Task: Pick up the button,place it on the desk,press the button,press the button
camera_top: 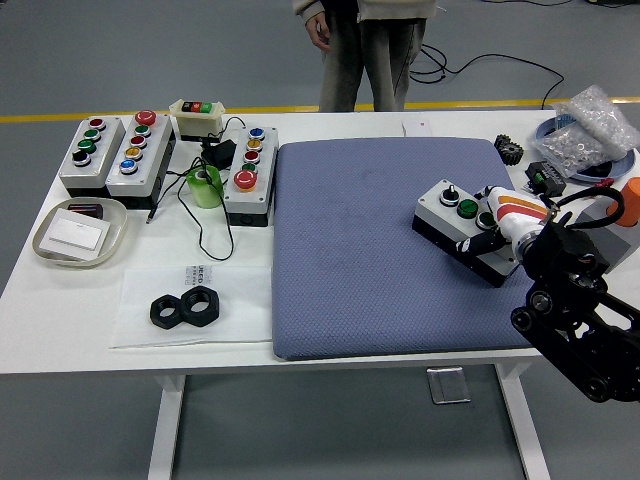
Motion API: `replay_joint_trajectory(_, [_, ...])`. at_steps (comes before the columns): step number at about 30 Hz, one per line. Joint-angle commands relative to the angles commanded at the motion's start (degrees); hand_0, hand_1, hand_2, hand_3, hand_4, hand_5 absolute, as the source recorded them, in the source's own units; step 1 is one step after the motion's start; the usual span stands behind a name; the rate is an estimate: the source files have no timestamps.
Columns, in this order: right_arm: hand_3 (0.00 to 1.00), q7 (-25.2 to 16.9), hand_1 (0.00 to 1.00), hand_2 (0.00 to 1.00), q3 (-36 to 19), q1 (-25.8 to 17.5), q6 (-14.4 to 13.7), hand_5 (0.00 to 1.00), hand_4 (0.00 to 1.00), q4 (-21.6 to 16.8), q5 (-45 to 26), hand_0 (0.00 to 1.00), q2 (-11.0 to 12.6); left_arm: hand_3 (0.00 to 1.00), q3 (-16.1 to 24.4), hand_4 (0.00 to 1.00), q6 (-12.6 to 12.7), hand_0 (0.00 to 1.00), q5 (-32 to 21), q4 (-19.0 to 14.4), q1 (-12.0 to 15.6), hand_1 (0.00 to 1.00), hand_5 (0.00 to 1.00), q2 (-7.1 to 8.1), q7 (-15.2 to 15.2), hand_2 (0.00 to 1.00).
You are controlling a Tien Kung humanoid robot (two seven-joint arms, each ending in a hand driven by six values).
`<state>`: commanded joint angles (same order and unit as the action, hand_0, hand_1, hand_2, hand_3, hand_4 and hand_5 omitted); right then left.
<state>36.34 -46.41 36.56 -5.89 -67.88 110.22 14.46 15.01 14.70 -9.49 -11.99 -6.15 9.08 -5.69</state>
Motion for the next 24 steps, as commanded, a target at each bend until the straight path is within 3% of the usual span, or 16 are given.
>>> replay_joint_trajectory(1, [0.652,-0.1,0.423,0.501,0.1,0.0,0.0,0.140,0.828,-0.1,-0.1,0.466,0.1,0.827,0.0,0.642,0.0,0.719,0.0,0.0,0.0,0.826,0.998,0.00,0.0,0.877])
replay_joint_trajectory(7, [0.646,-2.6,0.419,0.496,0.9,0.1,-0.1,0.117,0.806,-1.9,-0.9,0.470,2.0,0.827,-0.1,0.642,0.0,0.720,-0.2,0.0,0.0,0.826,0.998,-0.03,-0.1,0.877])
replay_joint_trajectory(17, [0.642,-22.4,0.426,0.497,7.6,4.0,1.5,0.114,0.797,-6.1,-12.3,0.484,12.9,0.827,-0.7,0.642,-0.1,0.721,-1.1,0.1,-0.3,0.826,0.998,0.01,-0.2,0.877])
replay_joint_trajectory(24, [0.632,-35.1,0.420,0.481,10.2,5.5,2.0,0.092,0.788,-6.5,-14.0,0.458,17.5,0.827,-0.6,0.642,0.0,0.723,-1.2,0.1,-0.3,0.826,0.998,-0.06,-0.2,0.878])
